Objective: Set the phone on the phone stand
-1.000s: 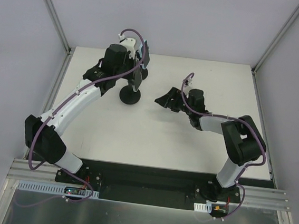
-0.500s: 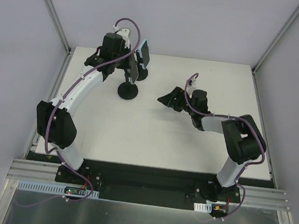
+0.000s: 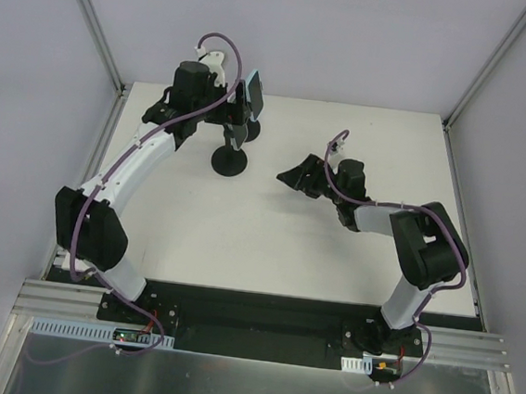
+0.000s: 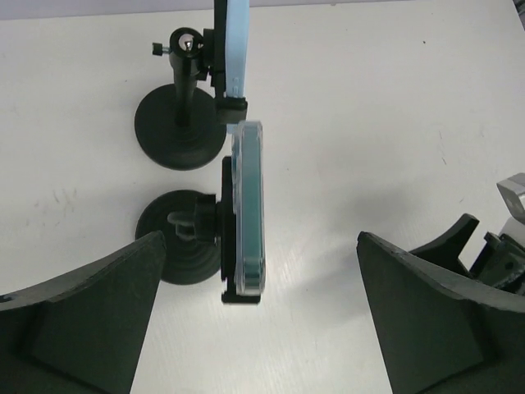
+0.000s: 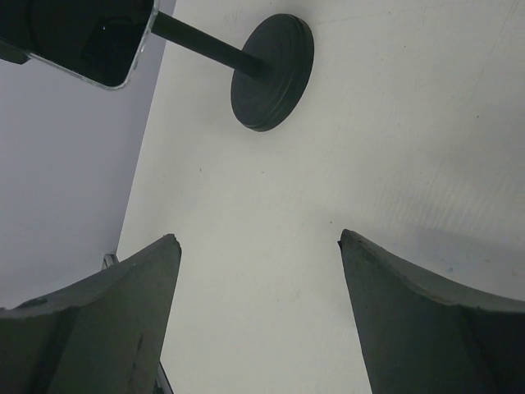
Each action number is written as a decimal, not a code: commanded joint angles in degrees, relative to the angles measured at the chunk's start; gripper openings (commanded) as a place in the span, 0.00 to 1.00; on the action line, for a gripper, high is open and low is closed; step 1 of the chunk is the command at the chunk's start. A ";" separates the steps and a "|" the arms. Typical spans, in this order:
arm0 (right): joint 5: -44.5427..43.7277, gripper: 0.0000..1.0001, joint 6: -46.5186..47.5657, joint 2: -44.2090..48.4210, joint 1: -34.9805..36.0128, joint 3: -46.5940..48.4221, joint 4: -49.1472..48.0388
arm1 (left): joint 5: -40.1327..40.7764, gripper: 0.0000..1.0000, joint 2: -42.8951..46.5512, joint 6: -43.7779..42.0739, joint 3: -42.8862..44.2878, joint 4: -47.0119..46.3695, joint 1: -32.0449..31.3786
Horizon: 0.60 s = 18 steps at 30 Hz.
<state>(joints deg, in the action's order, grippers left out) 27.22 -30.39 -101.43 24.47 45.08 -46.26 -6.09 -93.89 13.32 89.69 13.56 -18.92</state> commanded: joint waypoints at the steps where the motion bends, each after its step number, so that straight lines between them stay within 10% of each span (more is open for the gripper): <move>1: -2.25 0.81 3.84 5.08 0.58 -0.69 3.61 | 1.34 0.99 12.11 1.97 -4.60 -2.66 0.20; 11: -33.18 0.87 17.29 37.23 9.18 -7.01 43.41 | 6.18 0.99 51.32 2.24 -34.39 1.02 0.11; 18: -34.33 0.97 17.39 84.71 12.45 -19.33 61.26 | 0.47 0.99 73.20 3.28 -43.81 5.68 0.11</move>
